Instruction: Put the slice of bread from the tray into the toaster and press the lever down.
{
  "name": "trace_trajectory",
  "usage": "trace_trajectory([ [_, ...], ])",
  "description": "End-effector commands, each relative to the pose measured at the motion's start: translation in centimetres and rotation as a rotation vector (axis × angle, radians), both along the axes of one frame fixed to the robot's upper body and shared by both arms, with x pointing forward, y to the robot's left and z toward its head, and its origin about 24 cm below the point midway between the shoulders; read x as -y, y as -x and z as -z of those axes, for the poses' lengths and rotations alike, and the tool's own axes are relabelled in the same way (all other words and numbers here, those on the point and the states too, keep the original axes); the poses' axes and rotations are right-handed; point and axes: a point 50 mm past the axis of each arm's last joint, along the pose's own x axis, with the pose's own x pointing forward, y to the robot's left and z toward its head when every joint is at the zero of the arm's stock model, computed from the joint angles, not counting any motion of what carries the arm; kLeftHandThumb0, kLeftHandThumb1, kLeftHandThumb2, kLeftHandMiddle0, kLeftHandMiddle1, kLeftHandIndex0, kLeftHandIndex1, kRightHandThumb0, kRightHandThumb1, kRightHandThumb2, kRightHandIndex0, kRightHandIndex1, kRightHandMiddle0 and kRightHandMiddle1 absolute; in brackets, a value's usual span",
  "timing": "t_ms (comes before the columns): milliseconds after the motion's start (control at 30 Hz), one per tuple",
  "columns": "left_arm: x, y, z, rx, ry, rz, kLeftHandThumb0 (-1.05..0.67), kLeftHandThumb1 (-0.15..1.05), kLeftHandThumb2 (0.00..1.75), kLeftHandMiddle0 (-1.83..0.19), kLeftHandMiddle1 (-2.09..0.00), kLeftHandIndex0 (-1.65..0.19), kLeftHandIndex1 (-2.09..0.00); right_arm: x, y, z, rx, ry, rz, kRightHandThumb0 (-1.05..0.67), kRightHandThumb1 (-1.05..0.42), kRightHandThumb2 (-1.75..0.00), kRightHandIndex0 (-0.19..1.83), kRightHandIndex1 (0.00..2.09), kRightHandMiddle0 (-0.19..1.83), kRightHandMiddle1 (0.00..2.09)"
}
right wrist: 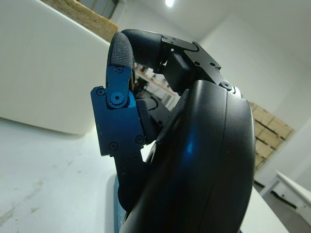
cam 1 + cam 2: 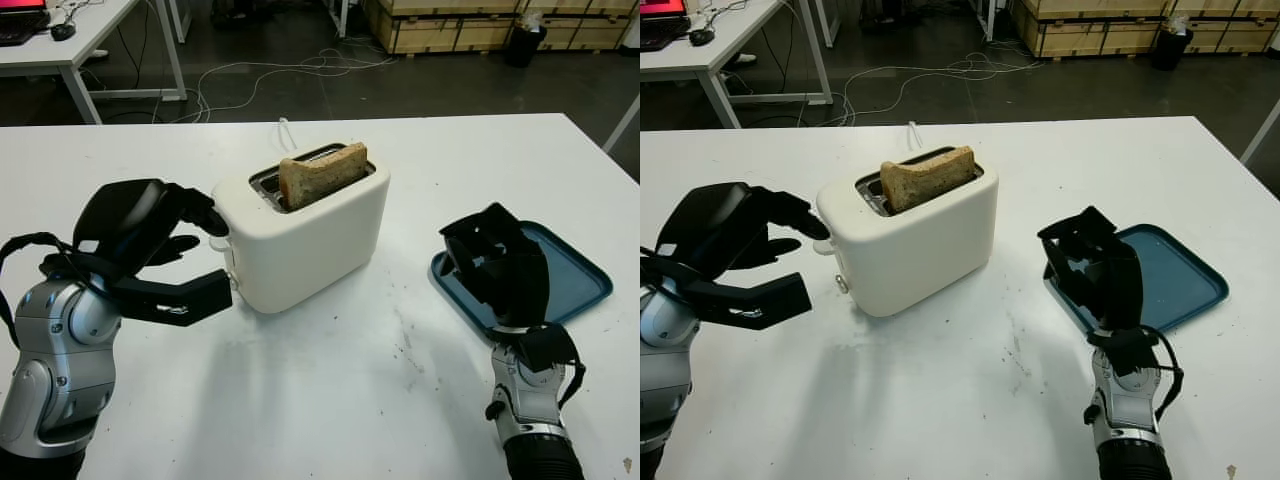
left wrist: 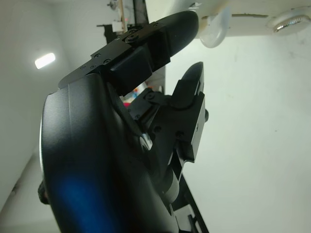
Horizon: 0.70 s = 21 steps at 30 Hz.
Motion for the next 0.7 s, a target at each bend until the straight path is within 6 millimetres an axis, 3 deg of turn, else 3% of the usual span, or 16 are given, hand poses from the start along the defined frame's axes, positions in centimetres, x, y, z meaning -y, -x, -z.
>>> trace_trajectory([
  [0,0.04,-0.20,-0.30,0.002,-0.030,-0.008,0.10,0.91,0.01,-1.02,-1.58,-1.10,-0.04,-0.14,-0.01,0.02,-0.006,-0.016,-0.004,-0.36,-0.92,-0.30,0.94,1.75,0.62,1.75],
  [200,0.03,-0.11,-0.43,-0.026,-0.058,-0.033,0.08,0.92,0.05,-0.99,-1.59,-0.98,0.00,-0.12,0.02,-0.02,-0.006,-0.012,-0.002,-0.37,-0.92,-0.31,0.94,1.75,0.62,1.75],
  [667,0.15,-0.27,-0.40,-0.043,-0.098,-0.052,0.08,0.92,0.03,-0.99,-1.54,-1.04,-0.02,-0.08,0.07,-0.08,0.000,-0.014,-0.004,-0.37,-0.92,-0.30,0.95,1.75,0.62,1.75],
])
